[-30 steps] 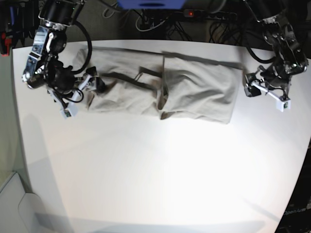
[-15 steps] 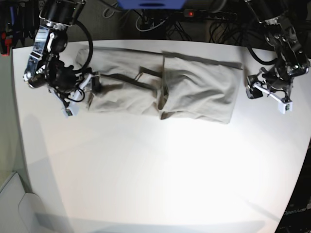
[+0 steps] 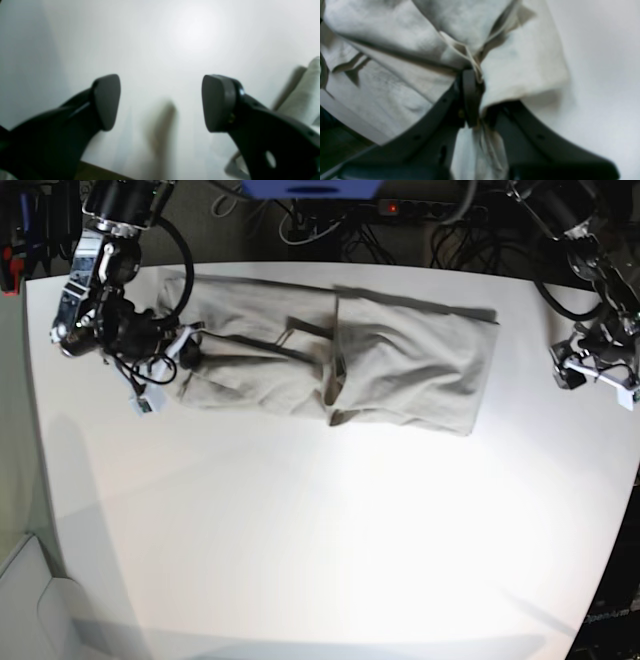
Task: Layout the t-shirt on the table in an organized manner, then fold the t-shirt properly
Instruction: 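Push the right gripper's held end toward the folded middle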
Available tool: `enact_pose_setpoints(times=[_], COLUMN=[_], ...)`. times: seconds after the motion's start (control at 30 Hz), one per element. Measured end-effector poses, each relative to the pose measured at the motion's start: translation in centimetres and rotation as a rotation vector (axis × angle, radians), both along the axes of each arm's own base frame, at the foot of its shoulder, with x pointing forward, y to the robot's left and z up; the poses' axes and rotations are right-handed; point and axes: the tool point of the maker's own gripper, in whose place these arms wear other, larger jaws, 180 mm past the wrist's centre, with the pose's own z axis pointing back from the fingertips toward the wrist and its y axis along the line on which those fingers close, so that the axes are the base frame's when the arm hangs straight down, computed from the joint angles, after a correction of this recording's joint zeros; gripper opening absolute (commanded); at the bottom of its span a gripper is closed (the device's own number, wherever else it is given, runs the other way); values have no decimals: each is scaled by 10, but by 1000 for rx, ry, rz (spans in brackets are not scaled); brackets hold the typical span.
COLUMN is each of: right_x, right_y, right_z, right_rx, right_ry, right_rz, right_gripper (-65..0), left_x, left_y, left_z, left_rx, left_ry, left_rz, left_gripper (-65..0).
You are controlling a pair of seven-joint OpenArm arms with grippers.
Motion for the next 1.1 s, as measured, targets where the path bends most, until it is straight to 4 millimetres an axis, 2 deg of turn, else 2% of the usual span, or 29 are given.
enact_pose_setpoints(times=[0.1,0.27,0.37,0.43,0.5,0.57,0.67,0.77,0.8,0.97,1.1], right_x=[-3,-7,2,9,12,12,11,13,13,11,6], right_y=[-3,-8,2,10,21,34,51,71,77,97,131], right_z=[3,17,35,46,55,58,63,71,71,73,78], right_rx=[-35,-105,-128,-141,-148,-143,-143,-115,-105,-83,-46], right_ry=[10,-1,-52,-92,-120,-125,-136,-170,-171,-178,-195], right_rz=[13,29,72,102,142,179,232,263,273,318,406], right_gripper=[-650,-650,-650,-650,-650,-650,-650,-650,-650,-650,-650], left_x=[-3,12,14,19,26,31,32,36,37,37,40], left_y=[-11,-13,-17,-28,-44,-57,-65,-77,-81,-86,-100], left_z=[-29,-32,-33,-34,-36,-37,-40,-42,-42,-44,-45], left_rx=[-71,-95,-86,-67,-67,-82,-83,-87,-91,-108,-90], left_ry=[58,13,5,24,33,25,34,41,43,40,44], left_rz=[-1,3,-11,-66,-124,-156,-182,-221,-231,-235,-293], left_gripper=[-159,-160,-161,-175,-235,-338,-518,-629,-649,-649,-649])
